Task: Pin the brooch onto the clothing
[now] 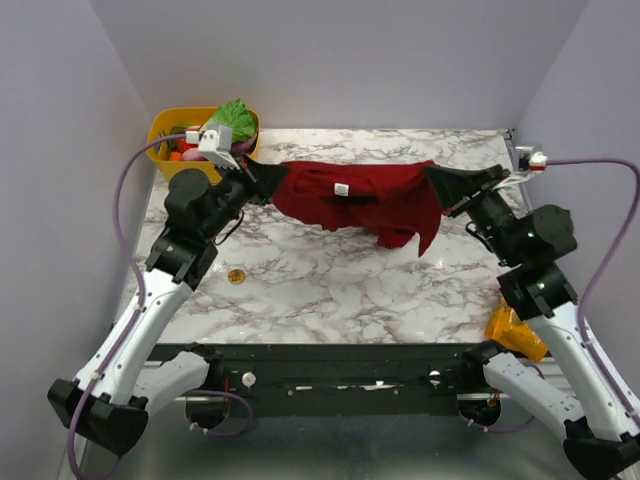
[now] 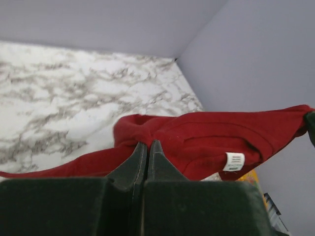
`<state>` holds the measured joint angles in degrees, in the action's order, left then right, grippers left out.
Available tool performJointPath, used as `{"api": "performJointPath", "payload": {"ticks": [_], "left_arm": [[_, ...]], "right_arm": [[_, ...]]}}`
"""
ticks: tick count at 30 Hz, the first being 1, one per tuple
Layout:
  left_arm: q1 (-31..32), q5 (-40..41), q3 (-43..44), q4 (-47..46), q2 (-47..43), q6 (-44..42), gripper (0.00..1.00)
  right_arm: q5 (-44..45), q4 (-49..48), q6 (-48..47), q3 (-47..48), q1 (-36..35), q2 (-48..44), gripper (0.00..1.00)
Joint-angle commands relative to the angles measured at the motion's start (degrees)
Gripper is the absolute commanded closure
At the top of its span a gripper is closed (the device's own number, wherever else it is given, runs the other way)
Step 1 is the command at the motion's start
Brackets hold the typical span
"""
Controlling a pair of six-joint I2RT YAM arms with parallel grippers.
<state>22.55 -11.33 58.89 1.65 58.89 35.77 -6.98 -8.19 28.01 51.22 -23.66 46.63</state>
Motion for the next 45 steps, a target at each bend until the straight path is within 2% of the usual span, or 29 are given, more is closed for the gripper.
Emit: {"api": "performJointPath", "payload": {"ticks": [1,10,17,23,27,30,32,33,35,36,39,42,45], "left_arm": [[1.36,2.11,7.10,0.71,-5.54,-6.06,1.00],[7.42,2.37,23.71,8.98,-7.39,-12.03,1.00],[7.69,-1.50,34.26,13.72,-1.17,-12.39,1.00],[7.69,4.29,44.19,20.22,8.32,-13.62,1.00],[7.16,9.39,55.15,24.88,16.85,-16.25,1.00],[4.02,10.02,61.05,26.21,23.18,-16.70,1.00],[1.99,8.88,64.66,27.70,28.00,-16.34,1.00],[-0.46,8.26,68.86,28.40,29.77,-16.17,1.00],[-2.32,6.69,73.45,30.24,34.50,-16.34,1.00],[-2.94,6.15,78.43,30.95,35.93,-16.69,1.00],[-4.09,6.23,84.17,30.52,39.54,-19.06,1.00],[-4.35,9.12,84.20,29.82,39.46,-21.70,1.00],[-4.44,10.63,77.64,25.52,35.69,-22.76,1.00]], "right_arm": [[-3.38,11.69,-8.66,8.53,0.11,-4.17,1.00],[-10.33,16.00,-13.06,19.96,0.11,-10.68,1.00],[-6.91,18.82,-15.00,26.73,0.19,-10.16,1.00],[2.66,22.24,-16.40,31.47,0.19,-2.26,1.00],[6.63,22.69,-18.51,34.81,0.19,4.86,0.99],[10.06,22.51,-21.06,39.02,1.33,12.15,1.00],[7.26,22.51,-21.33,41.93,3.52,15.75,1.00],[4.90,22.51,-20.63,43.25,6.84,19.25,1.00],[-3.62,22.42,-18.52,48.60,10.72,22.78,1.00],[-5.91,22.42,-17.91,50.62,13.87,25.93,1.00],[-12.16,22.95,-17.37,59.15,17.15,30.44,0.99],[-13.84,23.21,-18.51,63.12,17.59,32.73,1.00],[-15.16,22.69,-19.22,62.17,17.51,31.95,1.00]]}}
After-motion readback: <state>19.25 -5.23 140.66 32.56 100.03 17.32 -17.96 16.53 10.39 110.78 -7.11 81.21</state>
